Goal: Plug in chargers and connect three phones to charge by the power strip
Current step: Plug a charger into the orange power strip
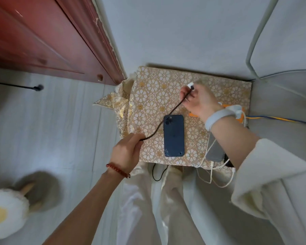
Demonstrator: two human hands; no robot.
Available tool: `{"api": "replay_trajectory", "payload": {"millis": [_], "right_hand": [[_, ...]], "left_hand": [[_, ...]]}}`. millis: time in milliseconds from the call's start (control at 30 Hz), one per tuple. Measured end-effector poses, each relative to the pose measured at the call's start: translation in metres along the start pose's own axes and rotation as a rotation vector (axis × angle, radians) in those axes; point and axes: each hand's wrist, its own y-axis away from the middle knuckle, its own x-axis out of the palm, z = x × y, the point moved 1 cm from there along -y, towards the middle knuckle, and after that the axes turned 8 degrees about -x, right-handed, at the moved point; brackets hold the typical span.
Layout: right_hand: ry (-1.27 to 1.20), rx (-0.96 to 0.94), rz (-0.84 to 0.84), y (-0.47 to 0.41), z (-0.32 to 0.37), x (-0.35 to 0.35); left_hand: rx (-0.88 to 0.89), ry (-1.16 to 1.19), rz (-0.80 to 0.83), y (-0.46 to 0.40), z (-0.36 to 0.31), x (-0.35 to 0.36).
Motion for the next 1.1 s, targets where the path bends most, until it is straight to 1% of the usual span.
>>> {"api": "replay_trajectory", "payload": {"millis": [67,133,167,233,300,333,367,433,533,700,867,1000,1100], "right_hand": [[0.164,0.009,-0.041,0.000,0.005,-0.005],[0.425,-0.017,-0.084,0.004,0.004,-0.013],[0.577,-0.062,-0.096,0.006,0.004,-0.016],[0.926,-0.197,-0.077,0.007,0.004,-0.020],[1.397,-0.374,0.004,0.006,0.009,-0.026],[1.637,-0.467,0.043,0.007,0.015,-0.030],[1.823,-0.546,0.066,0.008,0.022,-0.034],[2.028,-0.632,0.073,0.009,0.037,-0.042],[2.190,-0.652,0.080,0.007,0.054,-0.051],[2.312,-0.596,0.220,0.000,0.058,-0.059],[2.504,-0.537,0.334,0.001,0.058,-0.049],[2.467,-0.571,0.404,-0.005,0.063,-0.044],[2.489,-0.523,0.449,-0.006,0.067,-0.042]], "left_hand": [[-0.036,-0.017,-0.052,0.007,0.008,-0.007],[-0.093,-0.015,-0.098,0.014,0.014,-0.011],[-0.118,-0.012,-0.114,0.017,0.014,-0.011],[-0.155,-0.001,-0.126,0.022,0.011,-0.009],[-0.169,0.026,-0.121,0.025,0.004,-0.004],[-0.156,0.042,-0.114,0.026,-0.001,-0.001],[-0.129,0.053,-0.101,0.027,-0.006,0.002],[-0.065,0.052,-0.053,0.026,-0.018,0.011],[-0.033,0.038,-0.001,0.022,-0.034,0.026],[-0.082,0.028,-0.011,0.012,-0.041,0.038],[-0.057,0.011,-0.005,0.010,-0.044,0.038],[-0.060,0.034,-0.021,0.010,-0.044,0.038],[-0.072,0.045,-0.041,0.010,-0.045,0.038]]}}
